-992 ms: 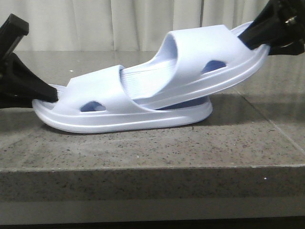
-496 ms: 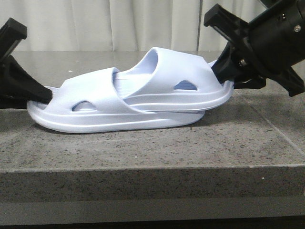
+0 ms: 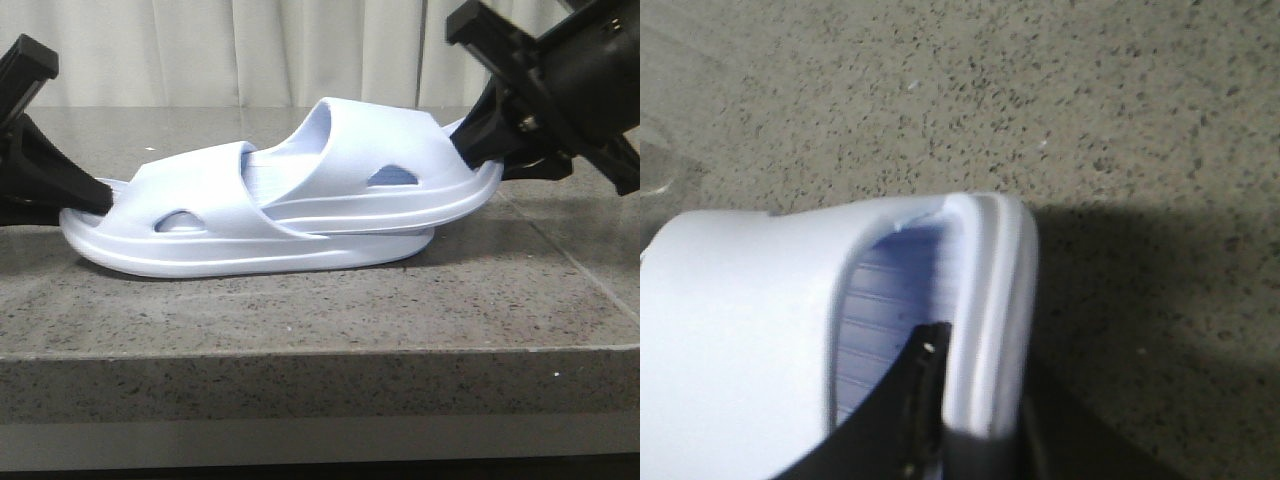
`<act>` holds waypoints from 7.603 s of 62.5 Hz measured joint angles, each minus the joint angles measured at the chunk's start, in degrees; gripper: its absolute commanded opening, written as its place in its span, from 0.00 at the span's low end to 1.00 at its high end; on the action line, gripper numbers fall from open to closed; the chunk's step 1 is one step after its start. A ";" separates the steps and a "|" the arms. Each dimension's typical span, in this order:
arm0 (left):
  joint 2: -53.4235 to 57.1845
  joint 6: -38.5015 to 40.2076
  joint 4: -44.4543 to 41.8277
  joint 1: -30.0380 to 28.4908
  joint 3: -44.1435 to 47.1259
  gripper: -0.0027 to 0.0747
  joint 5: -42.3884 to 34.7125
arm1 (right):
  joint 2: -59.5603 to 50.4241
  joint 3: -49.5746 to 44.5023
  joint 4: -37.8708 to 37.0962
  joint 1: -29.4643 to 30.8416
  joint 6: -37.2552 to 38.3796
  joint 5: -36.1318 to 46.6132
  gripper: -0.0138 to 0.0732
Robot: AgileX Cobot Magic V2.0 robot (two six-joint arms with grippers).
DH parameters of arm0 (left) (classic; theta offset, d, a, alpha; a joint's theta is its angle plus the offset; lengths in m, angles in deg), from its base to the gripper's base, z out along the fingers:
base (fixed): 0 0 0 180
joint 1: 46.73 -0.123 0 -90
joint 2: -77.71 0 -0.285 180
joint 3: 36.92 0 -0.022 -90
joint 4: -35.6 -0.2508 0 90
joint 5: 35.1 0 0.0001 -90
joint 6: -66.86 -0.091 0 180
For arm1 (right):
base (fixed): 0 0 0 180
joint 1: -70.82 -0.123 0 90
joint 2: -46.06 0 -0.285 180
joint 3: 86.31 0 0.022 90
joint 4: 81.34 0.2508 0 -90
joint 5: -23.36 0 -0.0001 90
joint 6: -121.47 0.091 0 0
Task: Insert blue slippers together front up
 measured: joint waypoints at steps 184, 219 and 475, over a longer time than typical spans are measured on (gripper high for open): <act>45.25 59.91 -95.79 3.61 -10.04 0.60 17.47 | -51.44 3.07 -68.54 11.93 41.57 -35.74 0.86; 45.50 60.04 -95.27 3.61 -8.96 0.19 14.02 | -54.96 -1.22 -68.54 11.93 41.57 -33.72 0.26; 81.76 55.39 -88.71 -7.34 36.53 0.01 -39.21 | -67.41 -19.43 -69.48 7.81 41.67 -2.62 0.08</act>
